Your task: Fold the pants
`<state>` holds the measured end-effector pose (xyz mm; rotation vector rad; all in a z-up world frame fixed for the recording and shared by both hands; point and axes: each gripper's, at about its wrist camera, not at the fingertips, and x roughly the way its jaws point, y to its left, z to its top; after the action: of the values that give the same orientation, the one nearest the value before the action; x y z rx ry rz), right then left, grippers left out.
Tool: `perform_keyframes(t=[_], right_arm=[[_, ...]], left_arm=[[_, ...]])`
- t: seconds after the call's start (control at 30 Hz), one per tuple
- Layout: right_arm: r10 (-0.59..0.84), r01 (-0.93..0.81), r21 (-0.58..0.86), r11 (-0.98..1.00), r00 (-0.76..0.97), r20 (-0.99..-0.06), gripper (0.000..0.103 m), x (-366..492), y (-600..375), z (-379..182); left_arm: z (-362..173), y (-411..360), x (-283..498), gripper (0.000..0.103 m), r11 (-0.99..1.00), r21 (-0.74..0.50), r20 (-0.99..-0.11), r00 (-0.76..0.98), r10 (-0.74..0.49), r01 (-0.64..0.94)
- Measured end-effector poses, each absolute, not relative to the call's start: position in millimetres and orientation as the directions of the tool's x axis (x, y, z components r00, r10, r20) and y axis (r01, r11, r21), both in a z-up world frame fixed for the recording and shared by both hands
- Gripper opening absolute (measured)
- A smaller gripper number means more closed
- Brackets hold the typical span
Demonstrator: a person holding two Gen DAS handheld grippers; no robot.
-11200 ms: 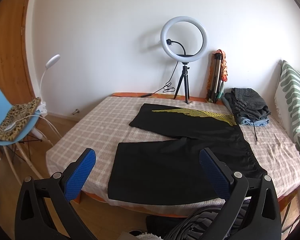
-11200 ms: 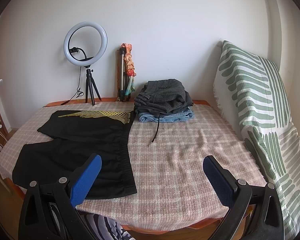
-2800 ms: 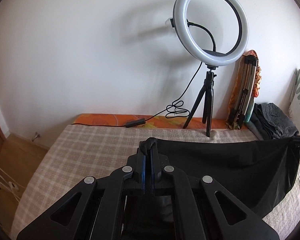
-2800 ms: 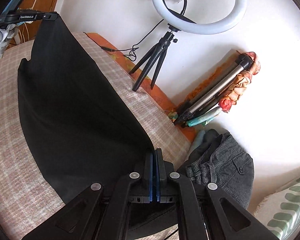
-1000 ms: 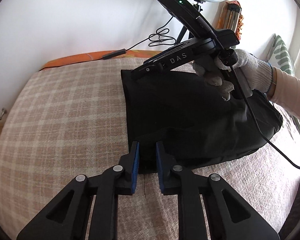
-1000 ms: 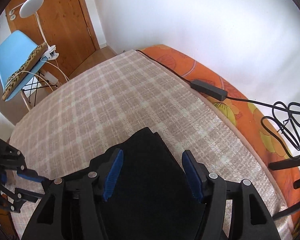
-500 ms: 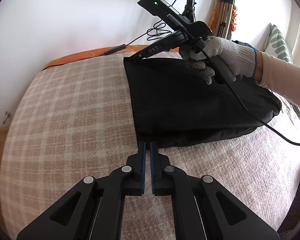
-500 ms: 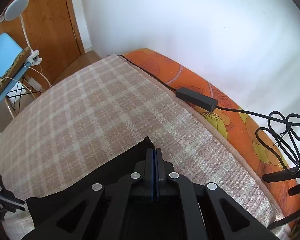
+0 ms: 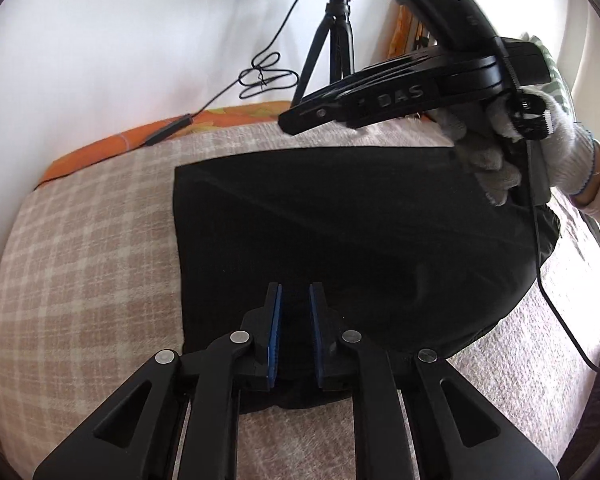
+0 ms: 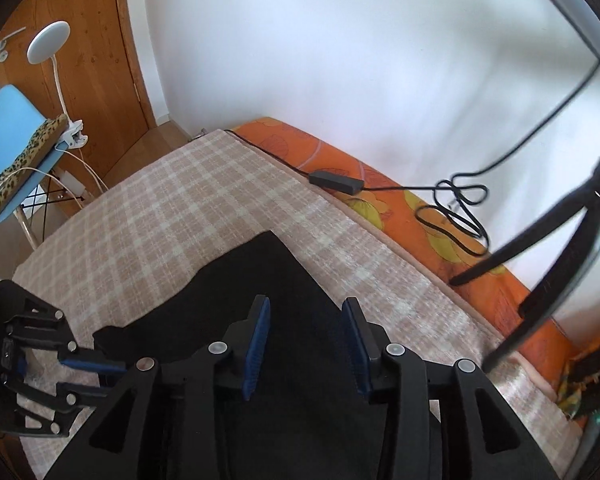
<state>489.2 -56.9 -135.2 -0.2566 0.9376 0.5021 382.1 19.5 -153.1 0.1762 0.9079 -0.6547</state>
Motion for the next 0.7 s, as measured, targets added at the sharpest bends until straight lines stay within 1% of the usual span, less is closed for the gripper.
perform_keyframes(t=[0.03,0.1,0.2,0.27,0.3,0.4,0.43,0.47,0.5,0.6,0.67,0.7], right_arm=[[0.276,-0.501,-0.01,0.865,0.493,-0.825,0.039,479,-72,-134],[0.218,-0.454,-0.042,0.89,0.504,-0.836,0.039,459,-104,-132],[0.143,-0.358,-0.06,0.932,0.514,-0.846,0.039,427,-161,-129],[0.112,-0.281,-0.046,0.959,0.519,-0.847,0.039,403,-201,-125],[0.091,-0.238,-0.044,0.97,0.528,-0.844,0.04,390,-221,-122],[0.03,-0.133,-0.052,0.99,0.549,-0.835,0.044,348,-272,-114],[0.014,-0.1,-0.049,0.994,0.551,-0.834,0.052,334,-287,-113],[0.004,-0.069,-0.04,0.997,0.55,-0.835,0.06,321,-300,-113],[0.002,-0.04,-0.024,0.999,0.549,-0.836,0.062,307,-313,-113],[0.018,-0.011,0.015,1.0,0.526,-0.85,0.062,272,-337,-119],[0.051,-0.007,0.055,0.998,0.506,-0.861,0.064,256,-346,-128],[0.079,-0.003,0.089,0.996,0.493,-0.867,0.064,251,-352,-133]], left_arm=[[-159,18,384,0.012,0.8,-0.131,-0.796,0.419,-0.437,0.585],[-169,20,382,0.012,0.813,-0.096,-0.824,0.413,-0.389,0.575],[-170,30,371,0.012,0.828,-0.073,-0.821,0.438,-0.367,0.556],[-171,35,364,0.012,0.834,-0.047,-0.821,0.455,-0.346,0.549],[-171,37,362,0.014,0.84,-0.033,-0.822,0.463,-0.331,0.542],[-169,40,359,0.014,0.864,-0.017,-0.825,0.482,-0.297,0.503],[-167,42,358,0.014,0.873,-0.011,-0.82,0.495,-0.287,0.487],[-164,43,356,0.014,0.881,-0.013,-0.815,0.505,-0.284,0.474],[-160,43,353,0.015,0.884,-0.021,-0.806,0.515,-0.291,0.467],[-147,34,340,0.015,0.876,-0.027,-0.779,0.539,-0.32,0.481],[-140,28,334,0.021,0.869,-0.038,-0.77,0.54,-0.34,0.493],[-138,26,332,0.028,0.866,-0.051,-0.768,0.535,-0.352,0.497]])
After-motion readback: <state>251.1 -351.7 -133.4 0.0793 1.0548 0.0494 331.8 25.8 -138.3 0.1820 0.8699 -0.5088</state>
